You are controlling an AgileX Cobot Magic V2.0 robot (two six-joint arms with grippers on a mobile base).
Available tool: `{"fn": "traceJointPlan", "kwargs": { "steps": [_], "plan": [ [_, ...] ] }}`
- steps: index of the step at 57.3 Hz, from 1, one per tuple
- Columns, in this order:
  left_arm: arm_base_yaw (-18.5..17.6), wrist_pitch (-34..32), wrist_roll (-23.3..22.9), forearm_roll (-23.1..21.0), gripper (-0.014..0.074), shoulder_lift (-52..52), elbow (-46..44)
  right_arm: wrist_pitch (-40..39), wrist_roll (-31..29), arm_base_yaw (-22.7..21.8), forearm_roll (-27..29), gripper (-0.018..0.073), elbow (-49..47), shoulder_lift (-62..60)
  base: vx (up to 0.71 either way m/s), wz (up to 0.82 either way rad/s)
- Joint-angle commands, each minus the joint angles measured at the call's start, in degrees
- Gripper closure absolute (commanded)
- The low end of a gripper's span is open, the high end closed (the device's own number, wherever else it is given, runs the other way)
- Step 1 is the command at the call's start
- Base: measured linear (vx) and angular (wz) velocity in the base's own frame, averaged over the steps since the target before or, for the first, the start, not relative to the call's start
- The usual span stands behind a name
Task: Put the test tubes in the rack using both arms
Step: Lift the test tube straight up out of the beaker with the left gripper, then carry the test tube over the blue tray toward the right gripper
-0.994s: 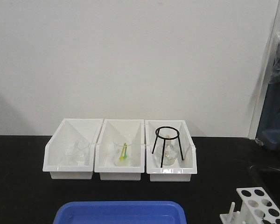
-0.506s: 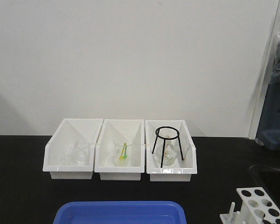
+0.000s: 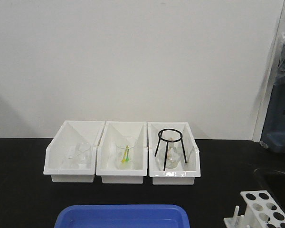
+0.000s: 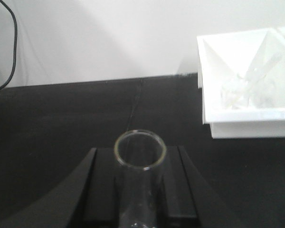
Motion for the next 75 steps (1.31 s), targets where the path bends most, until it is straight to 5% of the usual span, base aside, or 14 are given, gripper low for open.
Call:
{"fn": "traceJointPlan", "kwargs": {
  "steps": [1, 16, 33, 50, 75],
  "plan": [
    [-0.1, -3.3, -1.5, 0.1, 0.0602, -3.3, -1.4, -5.1, -0.1, -0.1, -0.3, 0.0209, -1.9, 0.5, 0.0, 0.0],
    [-0.1, 0.5, -2.2, 0.1, 0.0601, -10.2, -1.8, -4.0, 0.2, -0.1, 0.3, 0.0209, -1.9, 0.5, 0.0, 0.0],
    [-0.1, 17.8, -4.9, 0.2, 0.0601, -12.6, -12.8, -2.5, -0.1, -0.1, 0.0, 0.0209, -2.1, 0.5, 0.0, 0.0],
    [-0.6, 27.4, -13.5, 0.1, 0.0601, -12.6, -21.5, 1.3, -0.7, -0.1, -0.2, 0.0205, -7.5, 6.4, 0.0, 0.0],
    [-15.5, 19.8, -21.3, 0.1, 0.0601, -6.3, -21.4, -0.4, -5.9, 12.3, 0.0, 0.0196, -16.8, 22.0, 0.0, 0.0]
  ]
}}
